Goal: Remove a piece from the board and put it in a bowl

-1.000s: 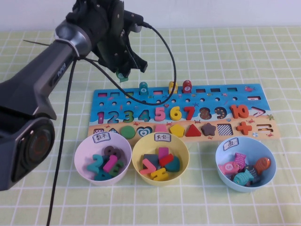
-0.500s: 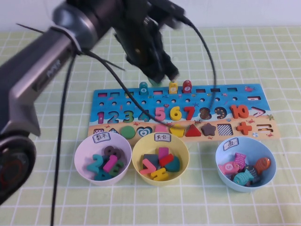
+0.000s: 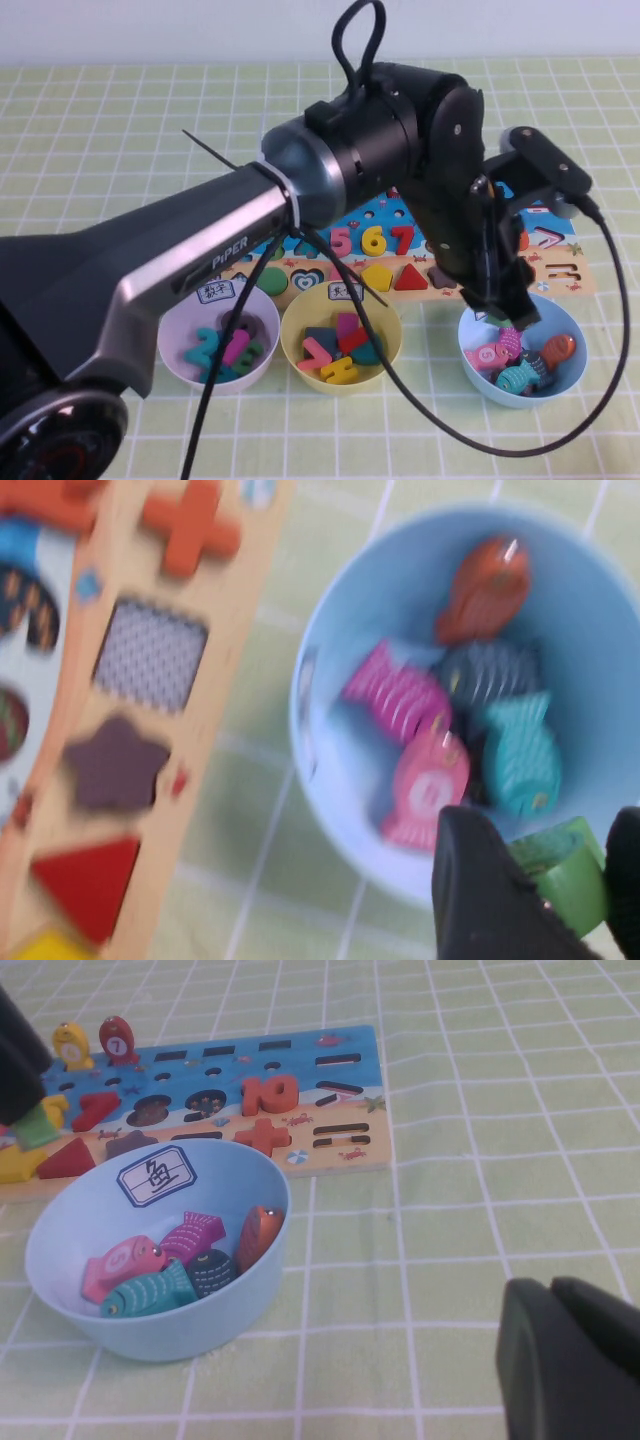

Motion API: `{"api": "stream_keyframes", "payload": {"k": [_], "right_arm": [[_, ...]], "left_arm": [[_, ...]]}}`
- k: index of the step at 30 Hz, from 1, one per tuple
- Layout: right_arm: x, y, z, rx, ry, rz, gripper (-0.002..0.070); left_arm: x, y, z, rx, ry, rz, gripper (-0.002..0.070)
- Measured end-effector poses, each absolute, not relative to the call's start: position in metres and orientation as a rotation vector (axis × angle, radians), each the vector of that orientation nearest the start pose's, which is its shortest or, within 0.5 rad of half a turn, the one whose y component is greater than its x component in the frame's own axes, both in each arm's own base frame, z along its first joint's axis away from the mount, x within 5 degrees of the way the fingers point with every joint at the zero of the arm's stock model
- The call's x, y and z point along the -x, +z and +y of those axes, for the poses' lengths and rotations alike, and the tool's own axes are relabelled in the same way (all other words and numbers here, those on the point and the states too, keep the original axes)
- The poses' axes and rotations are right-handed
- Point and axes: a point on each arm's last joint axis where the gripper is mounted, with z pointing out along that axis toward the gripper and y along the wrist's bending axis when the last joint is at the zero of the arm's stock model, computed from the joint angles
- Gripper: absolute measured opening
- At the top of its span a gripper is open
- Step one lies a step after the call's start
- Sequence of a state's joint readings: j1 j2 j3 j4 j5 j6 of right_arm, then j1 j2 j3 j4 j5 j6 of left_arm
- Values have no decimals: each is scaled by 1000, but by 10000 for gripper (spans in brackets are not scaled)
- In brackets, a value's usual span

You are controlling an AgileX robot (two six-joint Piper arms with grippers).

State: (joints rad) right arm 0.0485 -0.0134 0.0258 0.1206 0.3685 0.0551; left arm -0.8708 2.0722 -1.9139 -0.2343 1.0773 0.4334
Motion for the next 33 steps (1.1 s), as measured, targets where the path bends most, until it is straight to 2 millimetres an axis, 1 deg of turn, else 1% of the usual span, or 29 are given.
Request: {"api": "stream_keyframes", "payload": {"k": [3,6,9,13,16,17,18,21,22,24,25,26,27,28,29,31,32,33], "right_arm": [[-52,172,6,-81,190,1864,-19],[-52,172,6,-81,190,1864,-19],[-52,172,6,-81,190,1864,-19],[-52,172,6,-81,190,1864,-19],[-52,172,6,-81,190,1864,-19],[-52,172,6,-81,190,1864,-19],[-52,172,6,-81,190,1864,-19],[-52,172,6,-81,190,1864,-19],[-52,172,6,-81,190,1864,-19],[-52,172,6,-81,190,1864,-19],[-52,172,6,-81,190,1864,-19],[-52,172,6,-81,190,1864,-19],[-52,172,6,-81,190,1864,-19],[-52,172,6,-81,190,1864,-19],[-52,172,6,-81,190,1864,-19],[-52,172,6,-81,190,1864,-19],[-52,172,6,-81,190,1864,-19],[-52,172,6,-81,190,1864,-19]], "left_arm": [[-278,278,-372,-1590,-499,2167,218],[-278,272,-379,-1628,-551,2109,218],[-280,254,-385,-1676,-564,2102,218],[-285,226,-390,-1718,-543,2139,217],[-286,214,-392,-1732,-530,2159,220],[-287,212,-392,-1735,-527,2163,236],[-287,210,-392,-1737,-526,2162,270],[-288,211,-392,-1726,-516,2158,433],[-289,211,-392,-1714,-508,2166,473],[-291,212,-390,-1690,-468,2189,504],[-292,214,-388,-1680,-435,2194,500],[-293,218,-386,-1672,-407,2191,483],[-294,223,-383,-1668,-369,2187,443],[-294,231,-380,-1661,-334,2172,385],[-294,239,-377,-1656,-309,2153,312],[-292,264,-370,-1629,-282,2104,149],[-291,276,-367,-1617,-279,2082,106],[-287,293,-362,-1598,-281,2050,68]]}}
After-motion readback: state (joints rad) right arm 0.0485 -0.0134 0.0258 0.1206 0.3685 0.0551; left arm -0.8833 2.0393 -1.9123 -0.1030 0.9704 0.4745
